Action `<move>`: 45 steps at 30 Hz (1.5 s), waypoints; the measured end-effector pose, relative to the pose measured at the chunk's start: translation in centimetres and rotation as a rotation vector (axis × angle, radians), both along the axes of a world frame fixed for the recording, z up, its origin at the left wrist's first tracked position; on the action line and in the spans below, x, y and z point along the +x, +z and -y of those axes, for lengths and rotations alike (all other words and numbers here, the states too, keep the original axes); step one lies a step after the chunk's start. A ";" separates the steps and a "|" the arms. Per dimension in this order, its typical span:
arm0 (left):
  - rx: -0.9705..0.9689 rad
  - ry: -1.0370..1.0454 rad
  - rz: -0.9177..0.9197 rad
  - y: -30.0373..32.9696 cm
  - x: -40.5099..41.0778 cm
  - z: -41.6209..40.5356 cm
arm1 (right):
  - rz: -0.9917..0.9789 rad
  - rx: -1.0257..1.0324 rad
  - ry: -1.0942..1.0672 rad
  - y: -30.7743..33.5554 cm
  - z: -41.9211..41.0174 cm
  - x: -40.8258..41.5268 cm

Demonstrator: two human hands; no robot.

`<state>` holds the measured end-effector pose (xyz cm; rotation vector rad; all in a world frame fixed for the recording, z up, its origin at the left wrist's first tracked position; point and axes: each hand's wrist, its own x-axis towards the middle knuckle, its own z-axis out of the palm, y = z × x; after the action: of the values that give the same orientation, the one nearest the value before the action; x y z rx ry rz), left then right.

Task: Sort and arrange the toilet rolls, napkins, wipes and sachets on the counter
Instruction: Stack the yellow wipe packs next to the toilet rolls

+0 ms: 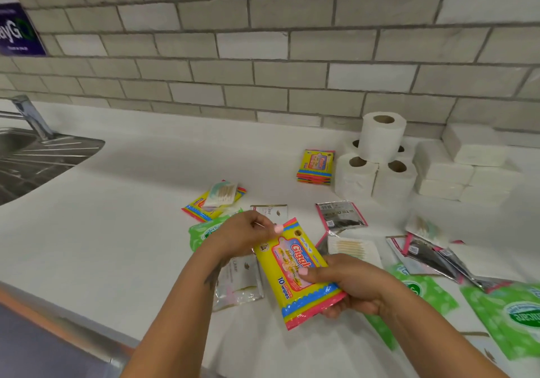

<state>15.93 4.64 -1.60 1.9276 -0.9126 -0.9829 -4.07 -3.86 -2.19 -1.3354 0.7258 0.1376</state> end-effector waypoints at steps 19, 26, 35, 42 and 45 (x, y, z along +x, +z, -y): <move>0.327 0.332 0.622 -5.3 15.7 6.8 | 0.082 -0.071 -0.361 0.8 4.7 9.5; 0.402 0.286 0.568 -5.3 18.0 7.2 | 0.116 -0.088 -0.418 1.0 5.8 10.8; 0.349 0.065 0.517 -4.4 18.8 7.7 | 0.164 -0.082 -0.464 1.6 6.6 11.9; 0.169 -0.113 0.362 -2.8 14.7 9.7 | 0.211 -0.086 -0.518 2.6 7.2 11.5; 0.183 -0.241 0.377 -2.5 11.8 10.4 | 0.230 -0.079 -0.536 2.8 7.4 11.4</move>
<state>27.76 -5.81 -4.11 2.2420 -1.3341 -0.8753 7.29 -11.24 0.66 -1.1643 0.8725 -0.4693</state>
